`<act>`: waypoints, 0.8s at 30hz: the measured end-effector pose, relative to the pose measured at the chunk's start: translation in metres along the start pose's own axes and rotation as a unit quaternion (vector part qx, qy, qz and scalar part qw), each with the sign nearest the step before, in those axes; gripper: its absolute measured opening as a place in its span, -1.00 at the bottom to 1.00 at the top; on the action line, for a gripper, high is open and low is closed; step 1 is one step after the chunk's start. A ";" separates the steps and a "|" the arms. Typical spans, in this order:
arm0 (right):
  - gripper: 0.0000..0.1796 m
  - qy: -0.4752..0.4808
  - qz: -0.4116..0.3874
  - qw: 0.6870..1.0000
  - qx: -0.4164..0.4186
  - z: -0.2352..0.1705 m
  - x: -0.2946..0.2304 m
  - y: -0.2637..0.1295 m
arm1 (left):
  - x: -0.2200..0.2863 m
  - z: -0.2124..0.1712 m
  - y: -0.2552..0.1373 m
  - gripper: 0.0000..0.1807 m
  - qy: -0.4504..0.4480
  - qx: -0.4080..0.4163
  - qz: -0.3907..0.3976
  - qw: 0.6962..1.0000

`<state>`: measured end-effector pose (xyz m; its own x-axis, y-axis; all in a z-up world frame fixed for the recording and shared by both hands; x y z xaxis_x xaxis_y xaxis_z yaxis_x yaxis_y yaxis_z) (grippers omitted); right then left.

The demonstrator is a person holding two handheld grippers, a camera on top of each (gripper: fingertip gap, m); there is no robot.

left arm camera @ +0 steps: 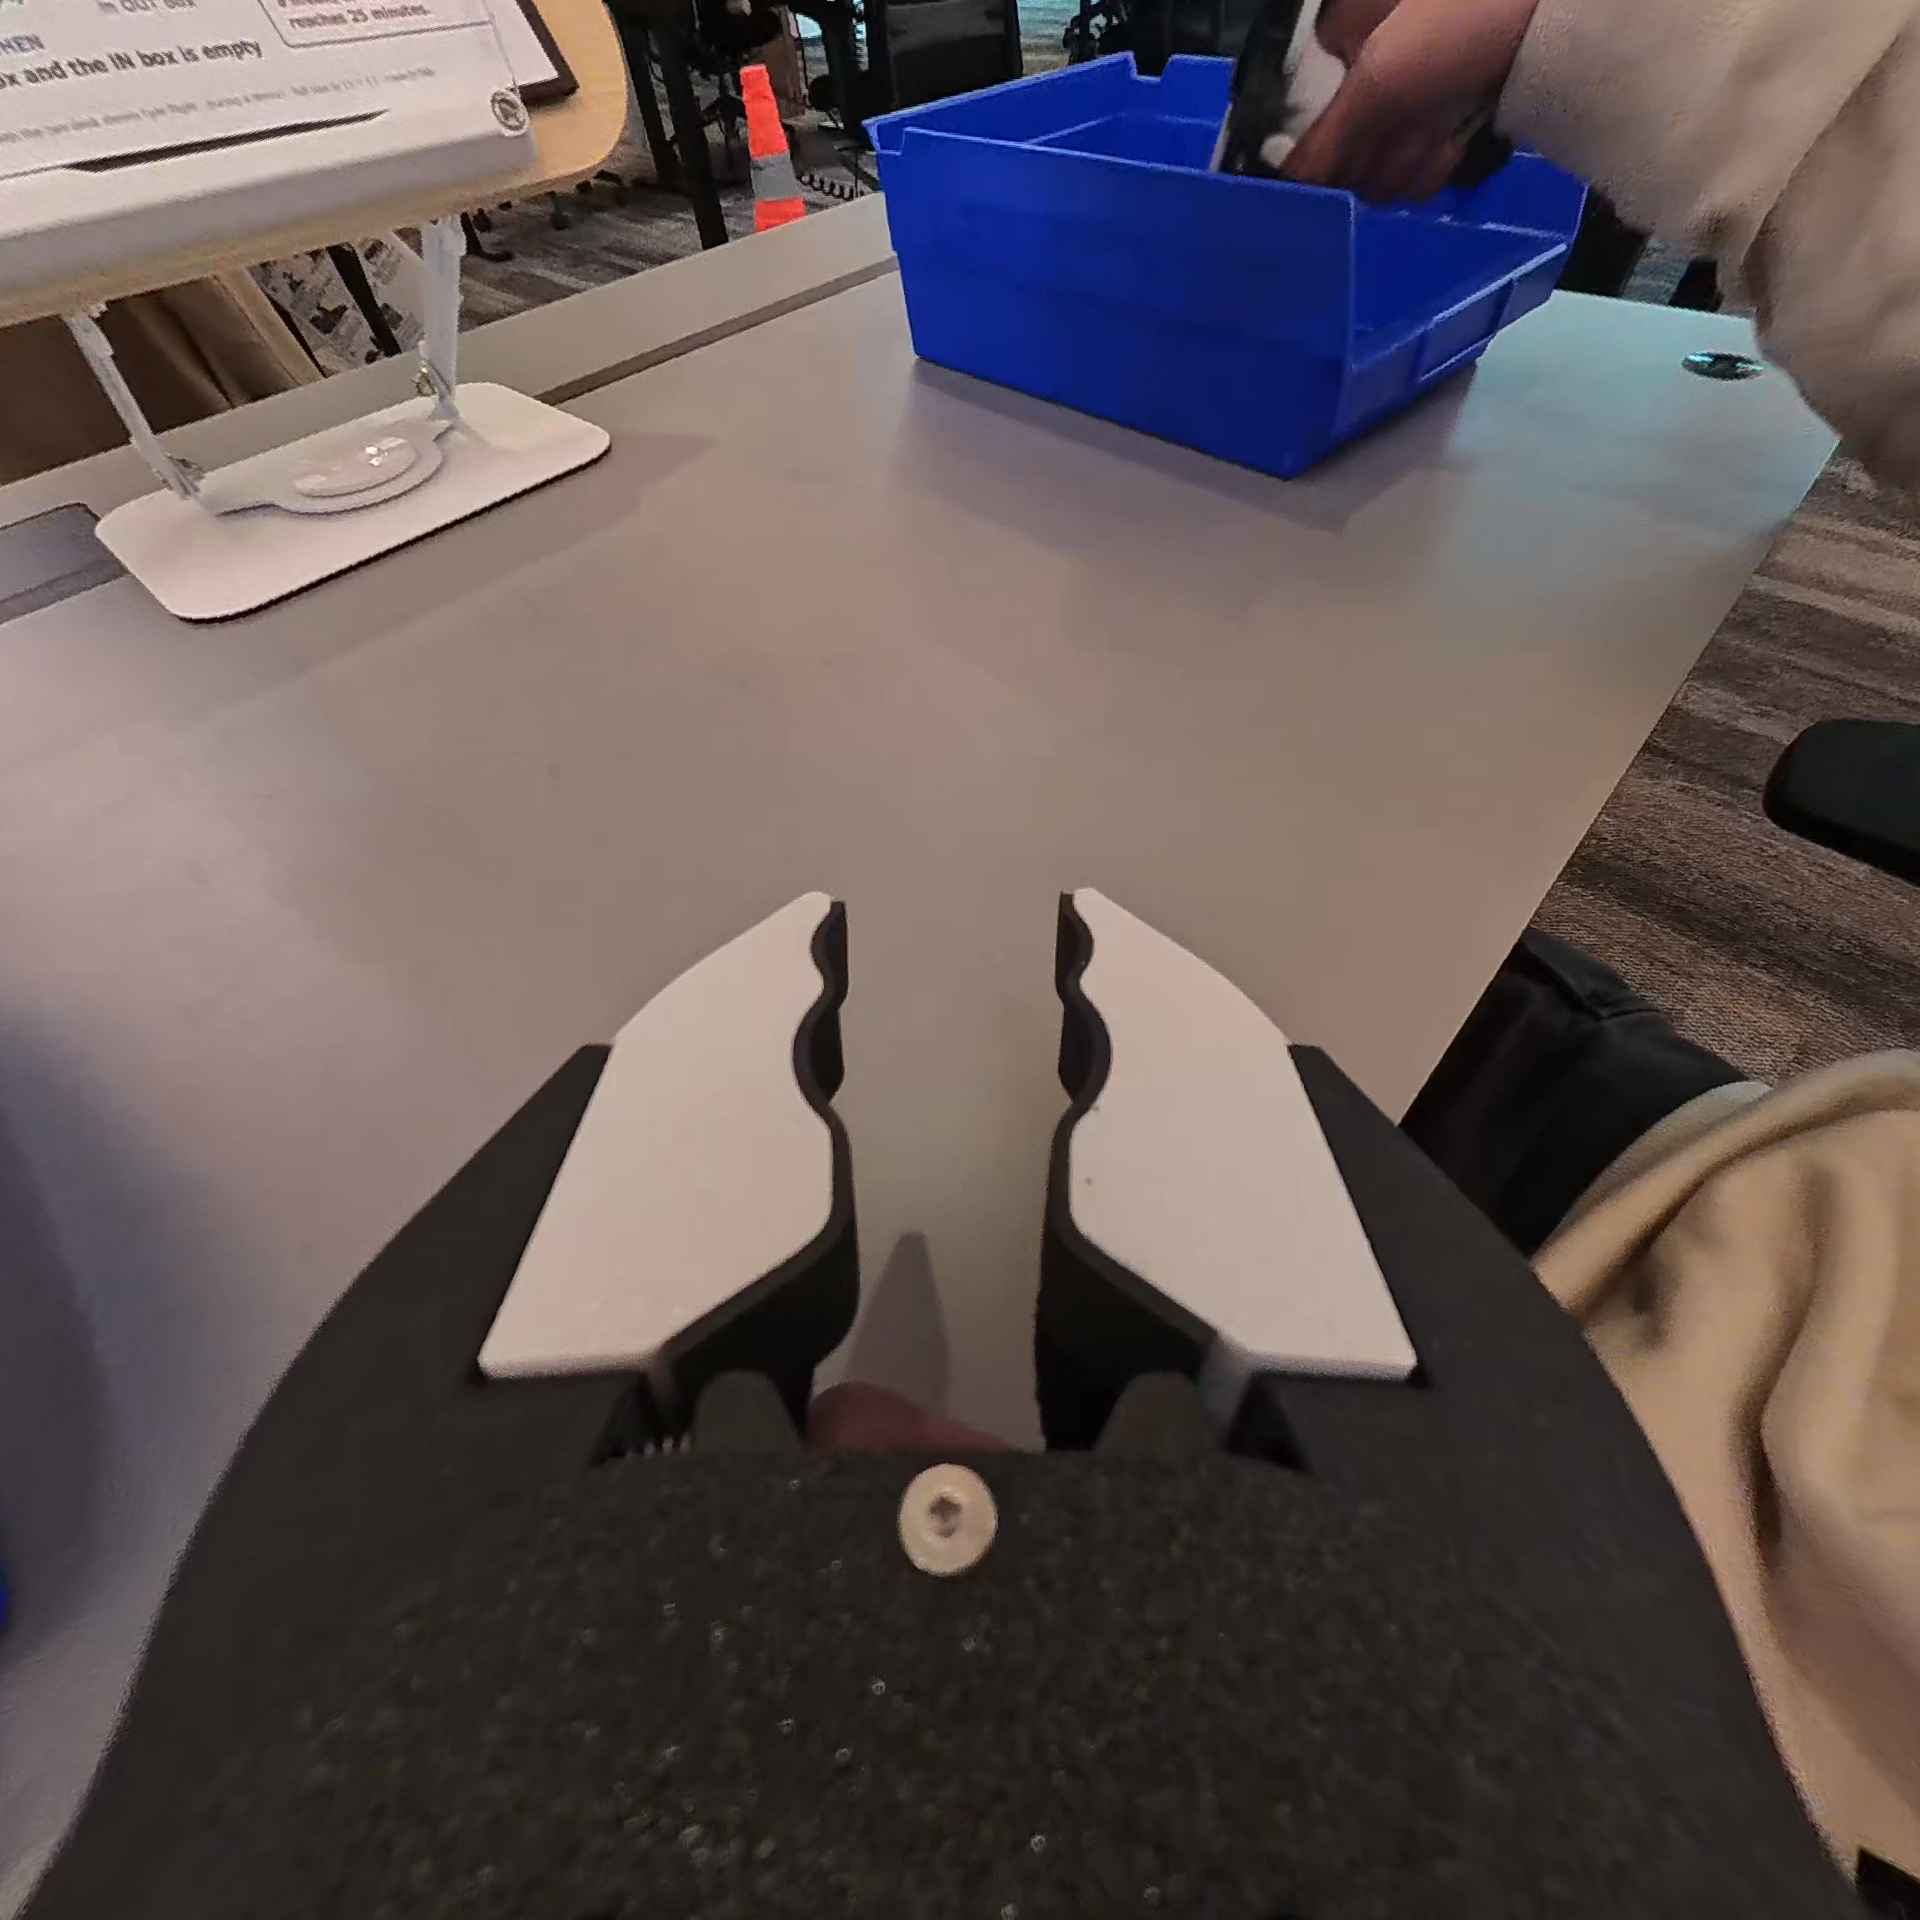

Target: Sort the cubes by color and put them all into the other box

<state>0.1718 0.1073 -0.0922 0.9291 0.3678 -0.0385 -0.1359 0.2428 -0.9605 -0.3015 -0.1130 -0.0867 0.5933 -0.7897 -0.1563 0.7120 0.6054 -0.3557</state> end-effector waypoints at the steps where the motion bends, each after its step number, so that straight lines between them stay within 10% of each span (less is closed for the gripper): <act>1: -0.75 -0.012 -0.015 0.999 -0.045 -0.005 0.001 0.003 | 0.000 -0.001 -0.001 -0.58 0.000 -0.001 0.001 1.000; 8: -0.56 -0.021 -0.033 0.999 -0.036 -0.022 -0.004 -0.031 | -0.002 -0.003 -0.004 -0.58 -0.008 -0.003 -0.001 1.000; 12: -0.56 0.034 -0.043 0.975 0.214 -0.035 -0.029 -0.086 | -0.004 -0.002 -0.004 -0.58 -0.010 -0.004 0.008 1.000; 17: -0.61 0.025 0.172 0.848 0.500 -0.087 -0.157 -0.091 | -0.009 -0.004 0.000 -0.58 -0.010 -0.019 0.033 0.999; 24: -0.61 -0.055 0.286 0.841 0.456 -0.124 -0.275 -0.036 | -0.018 -0.009 0.004 -0.56 -0.025 -0.048 0.040 0.998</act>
<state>-0.0363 -0.1141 -0.0808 0.5910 0.7271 -0.3494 -0.8039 0.5669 -0.1800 -0.3127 -0.0976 -0.0933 0.6674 -0.7311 -0.1419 0.6234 0.6527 -0.4305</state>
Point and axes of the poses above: each gripper's, where its closed fingertips meet, y out along the fingers, z out of its top, x = y × z across the jaws, the point moved 9 cm from there along -y, back along the fingers, and after that the axes turned 6 degrees about y, right-handed, at the moved point
